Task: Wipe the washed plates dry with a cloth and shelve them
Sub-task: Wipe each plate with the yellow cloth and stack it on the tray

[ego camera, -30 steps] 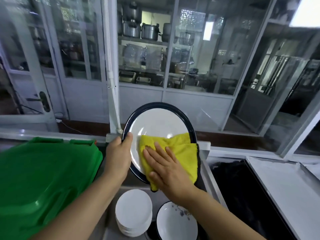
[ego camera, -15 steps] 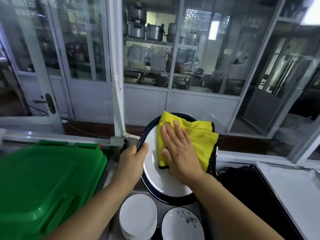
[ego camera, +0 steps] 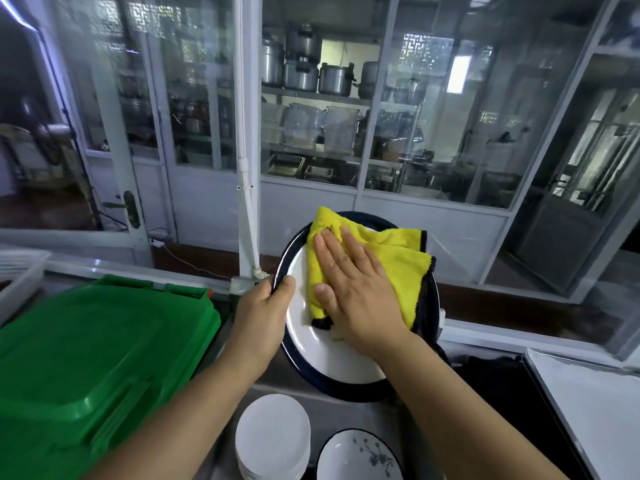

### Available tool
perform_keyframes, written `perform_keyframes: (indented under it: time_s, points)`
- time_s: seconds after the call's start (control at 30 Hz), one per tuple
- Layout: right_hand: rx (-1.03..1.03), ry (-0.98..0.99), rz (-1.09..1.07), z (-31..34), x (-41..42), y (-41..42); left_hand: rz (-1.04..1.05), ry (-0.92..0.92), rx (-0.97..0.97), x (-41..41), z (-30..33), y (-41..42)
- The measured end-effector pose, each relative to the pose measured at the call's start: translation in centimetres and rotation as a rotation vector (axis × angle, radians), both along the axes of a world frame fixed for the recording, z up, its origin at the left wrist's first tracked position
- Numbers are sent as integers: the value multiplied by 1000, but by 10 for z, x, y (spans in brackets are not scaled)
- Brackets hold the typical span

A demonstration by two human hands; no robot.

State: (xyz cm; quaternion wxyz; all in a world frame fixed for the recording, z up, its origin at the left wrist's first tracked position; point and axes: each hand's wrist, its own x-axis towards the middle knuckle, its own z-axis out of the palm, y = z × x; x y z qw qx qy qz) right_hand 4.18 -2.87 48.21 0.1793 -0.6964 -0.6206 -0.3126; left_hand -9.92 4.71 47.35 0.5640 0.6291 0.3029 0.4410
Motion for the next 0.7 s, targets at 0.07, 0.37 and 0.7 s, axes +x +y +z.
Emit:
perform_keyframes:
  time_s: [0.07,0.37,0.7]
  points:
    - [55,32,-81,3,13,-3,-2,-35,-31,0,2,-3]
    - [140,232,-234,-17,13,-13,-6,-43,-48,5,-1,-14]
    - [-69,231,179,-32,-43,-33,86,-129,-40,19,8,-21]
